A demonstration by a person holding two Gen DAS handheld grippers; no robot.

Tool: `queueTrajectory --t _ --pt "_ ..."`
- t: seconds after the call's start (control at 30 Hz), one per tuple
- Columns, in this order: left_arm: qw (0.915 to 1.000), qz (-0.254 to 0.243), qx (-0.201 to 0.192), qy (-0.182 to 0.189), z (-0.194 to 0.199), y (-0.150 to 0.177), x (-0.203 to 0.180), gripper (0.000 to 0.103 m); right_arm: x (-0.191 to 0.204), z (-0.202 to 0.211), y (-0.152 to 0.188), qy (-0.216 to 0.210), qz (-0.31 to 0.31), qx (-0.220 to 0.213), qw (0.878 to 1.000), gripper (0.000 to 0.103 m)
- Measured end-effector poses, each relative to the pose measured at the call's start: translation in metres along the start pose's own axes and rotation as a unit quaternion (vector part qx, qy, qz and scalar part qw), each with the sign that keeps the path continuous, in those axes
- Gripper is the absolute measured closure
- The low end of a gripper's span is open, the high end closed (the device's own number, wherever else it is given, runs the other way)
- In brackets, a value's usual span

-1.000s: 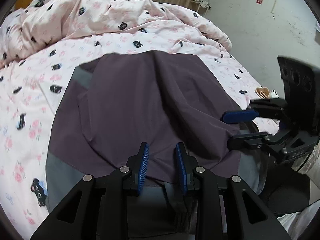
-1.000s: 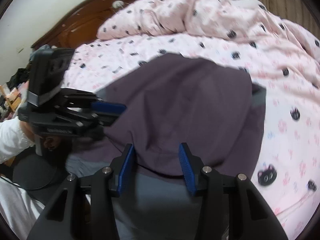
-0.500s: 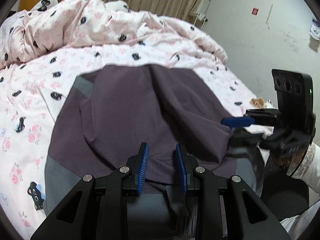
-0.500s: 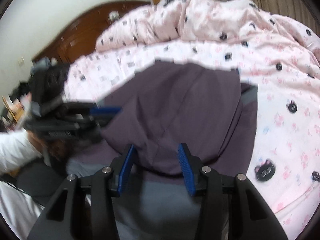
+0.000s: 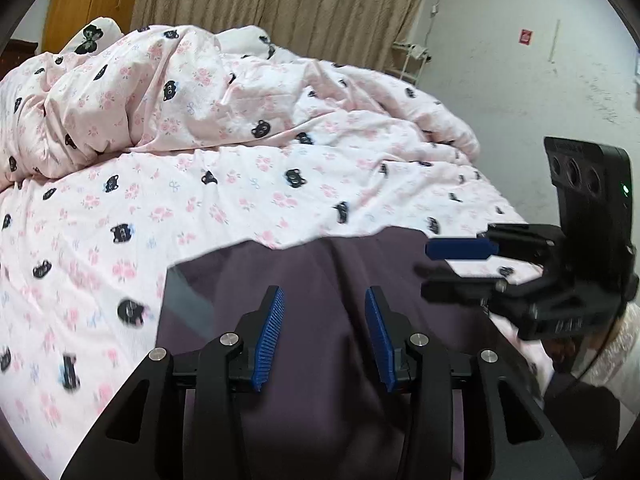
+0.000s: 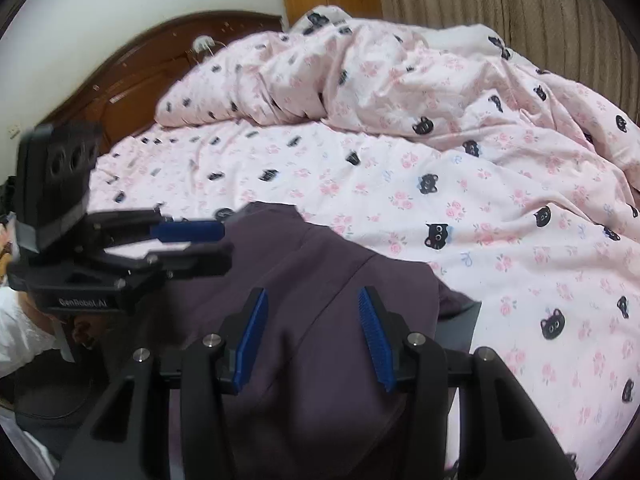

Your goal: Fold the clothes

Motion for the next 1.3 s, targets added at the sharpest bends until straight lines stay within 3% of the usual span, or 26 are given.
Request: queueTrajectory --t 0.27,0.57,0.67,0.93,1.17,1.3 --pt "0.9979 0.001 0.062 -0.017 -0.046 0.012 0.013 0.065 -0.020 -0.041 0.004 0.027 -0.011 0.045 0.999 0.054" --pt "0.9958 -0.001 0.087 -0.027 -0.068 0.024 0.016 0.065 -0.036 -0.067 0.014 0.047 -0.024 0.069 0.996 0.055" --pt "0.9960 -0.001 0.084 -0.030 -0.062 0.022 0.014 0.065 -0.033 -0.067 0.014 0.057 -0.014 0.068 0.996 0.055" --pt "0.9988 0.019 0.045 -0.010 -0.018 0.015 0.004 0.064 -0.026 -0.029 0.019 0.033 -0.050 0.045 0.997 0.053" --pt "0.9989 0.014 0.043 -0.010 0.011 0.032 -0.016 0.056 -0.005 -0.003 0.039 0.020 -0.054 0.039 0.998 0.052" --pt "0.9978 0.003 0.063 -0.022 0.003 0.046 -0.021 0.056 0.002 -0.006 0.053 0.031 -0.046 0.047 0.997 0.047"
Point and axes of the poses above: each gripper's, at about its wrist camera, not at the fingertips, and z roughly against the way its jaws point, x to its left, y to its underside, the point moved 3 cm from there along -z, roughly the way its jaws point, and after that the axes turned 7 degrees about -z, right-handed, at the moved point
